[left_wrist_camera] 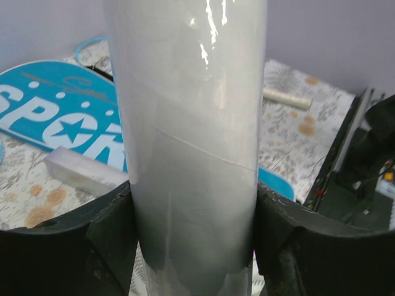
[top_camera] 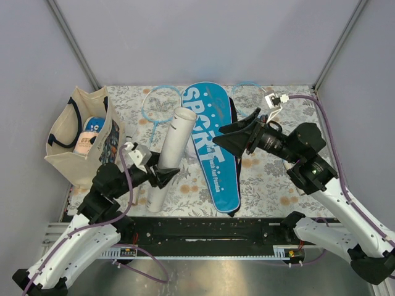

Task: Pack up the badminton gear

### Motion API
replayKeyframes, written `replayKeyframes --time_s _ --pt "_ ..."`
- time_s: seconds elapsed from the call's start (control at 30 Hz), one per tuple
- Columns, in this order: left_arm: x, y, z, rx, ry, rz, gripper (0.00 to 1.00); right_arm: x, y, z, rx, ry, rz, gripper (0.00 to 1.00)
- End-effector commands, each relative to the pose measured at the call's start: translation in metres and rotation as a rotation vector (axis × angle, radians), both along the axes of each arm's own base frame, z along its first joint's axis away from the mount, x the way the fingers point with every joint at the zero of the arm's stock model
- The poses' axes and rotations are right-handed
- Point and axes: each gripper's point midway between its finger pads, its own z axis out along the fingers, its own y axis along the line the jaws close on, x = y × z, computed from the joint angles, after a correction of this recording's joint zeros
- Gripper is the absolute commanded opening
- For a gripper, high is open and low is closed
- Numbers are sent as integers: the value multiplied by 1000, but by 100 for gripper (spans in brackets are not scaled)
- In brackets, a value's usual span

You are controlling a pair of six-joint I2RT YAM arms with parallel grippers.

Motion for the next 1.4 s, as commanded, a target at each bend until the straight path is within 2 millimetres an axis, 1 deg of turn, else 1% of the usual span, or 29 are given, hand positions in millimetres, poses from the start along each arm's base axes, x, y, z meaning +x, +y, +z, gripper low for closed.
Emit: replayKeyframes --time_s 0.0,0.1,0.23,0.27,0.33,0.43,0.5,0.6,0.67,0.73,0.77,0.87,0.93,1.07,1.2,1.3,1.37 --pt "-13 -12 85 -286 -81 -77 38 12 13 9 96 -93 -11 99" --pt "-17 -16 98 -364 -66 -110 38 14 31 0 125 -76 26 100" --pt "-18 -21 101 -402 -35 -140 39 9 58 0 162 -103 107 99" --pt "-17 -23 99 -408 -28 -145 39 11 67 -5 150 -98 115 100" --pt "-17 -24 98 -419 -19 -146 39 12 77 -5 144 -103 120 99" --pt "-15 -26 92 -416 -1 -149 39 18 101 -16 119 -79 141 99" --pt "-12 -26 87 -414 10 -136 40 18 113 -17 114 -68 156 99" --pt "-9 -26 81 -412 27 -123 42 18 125 -22 112 -51 180 96" --pt "-9 -26 78 -407 37 -120 42 19 130 -27 112 -41 183 92" --pt "-8 -26 74 -405 48 -112 43 19 132 -30 110 -33 186 88" --pt "-7 -25 73 -404 52 -104 44 18 133 -30 115 -35 191 84" --pt "-3 -24 69 -399 66 -81 48 17 134 -35 113 -22 199 75" --pt "-2 -23 68 -390 74 -73 51 17 134 -37 113 -11 203 70" --pt "0 -22 66 -371 77 -57 66 17 134 -37 138 24 205 61" --pt "-1 -22 57 -316 83 -61 79 19 130 -30 156 38 206 59" --pt "-4 -20 49 -264 90 -59 89 29 121 -26 169 57 173 57" --pt "-6 -17 45 -243 82 -53 93 40 110 -26 177 77 140 55"
